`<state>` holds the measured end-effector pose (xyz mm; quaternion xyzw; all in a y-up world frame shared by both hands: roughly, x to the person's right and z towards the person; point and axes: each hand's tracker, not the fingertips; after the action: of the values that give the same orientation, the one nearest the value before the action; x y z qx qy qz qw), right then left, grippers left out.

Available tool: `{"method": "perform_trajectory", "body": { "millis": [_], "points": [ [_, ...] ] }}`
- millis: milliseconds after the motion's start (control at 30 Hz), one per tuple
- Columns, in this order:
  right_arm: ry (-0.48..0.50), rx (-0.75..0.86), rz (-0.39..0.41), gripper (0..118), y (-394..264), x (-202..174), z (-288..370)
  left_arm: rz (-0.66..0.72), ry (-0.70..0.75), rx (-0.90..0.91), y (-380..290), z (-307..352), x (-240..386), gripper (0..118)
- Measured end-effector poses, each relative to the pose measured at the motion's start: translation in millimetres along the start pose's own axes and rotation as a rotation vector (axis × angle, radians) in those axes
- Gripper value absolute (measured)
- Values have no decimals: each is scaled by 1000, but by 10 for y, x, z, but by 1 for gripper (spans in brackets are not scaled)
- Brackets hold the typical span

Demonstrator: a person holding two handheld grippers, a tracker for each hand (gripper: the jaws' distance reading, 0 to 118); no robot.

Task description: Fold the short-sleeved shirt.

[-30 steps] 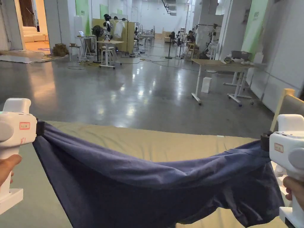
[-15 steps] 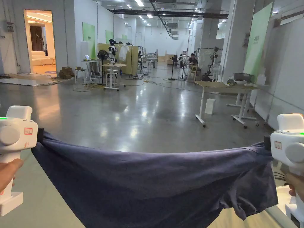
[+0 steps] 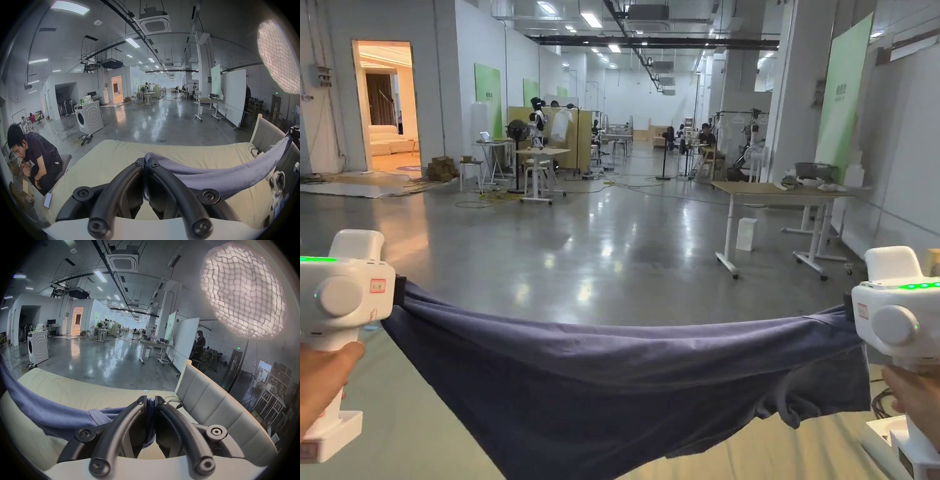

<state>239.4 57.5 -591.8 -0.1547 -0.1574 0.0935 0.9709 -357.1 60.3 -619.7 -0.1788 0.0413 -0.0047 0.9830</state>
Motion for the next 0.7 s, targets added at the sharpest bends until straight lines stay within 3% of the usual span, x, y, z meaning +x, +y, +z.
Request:
{"method": "perform_trajectory", "body": {
  "millis": [267,500,700],
  "points": [
    [33,-111,10,8,-1277,34,437,-22,-50,-110,-1298,342,-82,6],
    [35,-266,-34,8,-2662,85,1105,2,-68,-278,-2685,902,-224,6],
    [21,-370,-54,8,-3468,121,1513,66,-52,-416,-3558,1115,-439,6]
  ]
}}
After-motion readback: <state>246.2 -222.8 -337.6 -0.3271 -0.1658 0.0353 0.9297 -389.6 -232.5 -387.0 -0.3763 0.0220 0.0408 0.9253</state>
